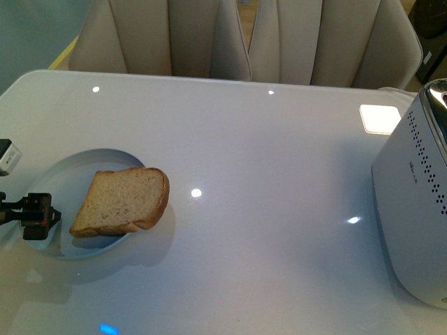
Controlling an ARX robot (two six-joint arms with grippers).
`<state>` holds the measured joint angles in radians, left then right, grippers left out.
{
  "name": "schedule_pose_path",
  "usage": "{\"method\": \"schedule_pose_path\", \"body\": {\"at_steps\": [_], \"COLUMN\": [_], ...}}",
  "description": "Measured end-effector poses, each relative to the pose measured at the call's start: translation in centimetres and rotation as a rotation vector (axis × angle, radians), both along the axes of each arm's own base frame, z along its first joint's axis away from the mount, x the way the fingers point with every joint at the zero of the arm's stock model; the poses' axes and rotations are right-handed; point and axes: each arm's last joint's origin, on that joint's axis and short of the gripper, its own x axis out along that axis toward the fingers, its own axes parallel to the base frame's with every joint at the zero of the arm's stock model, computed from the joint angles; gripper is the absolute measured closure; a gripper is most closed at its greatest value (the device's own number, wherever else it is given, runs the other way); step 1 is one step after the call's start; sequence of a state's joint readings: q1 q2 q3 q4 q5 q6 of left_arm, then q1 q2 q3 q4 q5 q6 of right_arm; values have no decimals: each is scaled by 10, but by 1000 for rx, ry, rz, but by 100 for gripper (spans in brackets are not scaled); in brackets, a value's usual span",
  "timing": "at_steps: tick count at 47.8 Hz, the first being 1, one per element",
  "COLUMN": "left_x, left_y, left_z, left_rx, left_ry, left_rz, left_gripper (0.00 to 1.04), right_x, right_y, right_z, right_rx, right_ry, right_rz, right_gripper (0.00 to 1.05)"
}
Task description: Left arm holds plate, right arm toasts bread
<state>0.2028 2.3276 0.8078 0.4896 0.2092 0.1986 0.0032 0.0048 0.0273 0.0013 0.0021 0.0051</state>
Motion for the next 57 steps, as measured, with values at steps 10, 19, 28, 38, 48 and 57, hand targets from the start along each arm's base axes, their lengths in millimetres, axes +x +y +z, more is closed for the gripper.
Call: {"method": "schedule_pose_path", "body": {"at_steps": [10,19,28,38,48,57], "left_x": [4,8,7,0,-5,-8], "left_y": [0,-1,3,10,17,15], "left_z": [-3,-2,0,8,33,55], "left_rx": [-3,-66,-156,-256,-323,-386], "left_ry": [0,1,38,89,65,35], "left_rz": [0,29,85,190,271,305], "left_gripper": [67,101,101,101,102,102], "right_x": [0,0,0,0,0,0], "right_y": [0,0,0,0,0,0], "right_z": [0,0,0,0,0,0], "right_rx": [0,0,0,0,0,0], "right_ry": [0,0,0,0,0,0], "right_rz": [0,0,0,0,0,0], "right_gripper": [9,9,9,9,9,9]}}
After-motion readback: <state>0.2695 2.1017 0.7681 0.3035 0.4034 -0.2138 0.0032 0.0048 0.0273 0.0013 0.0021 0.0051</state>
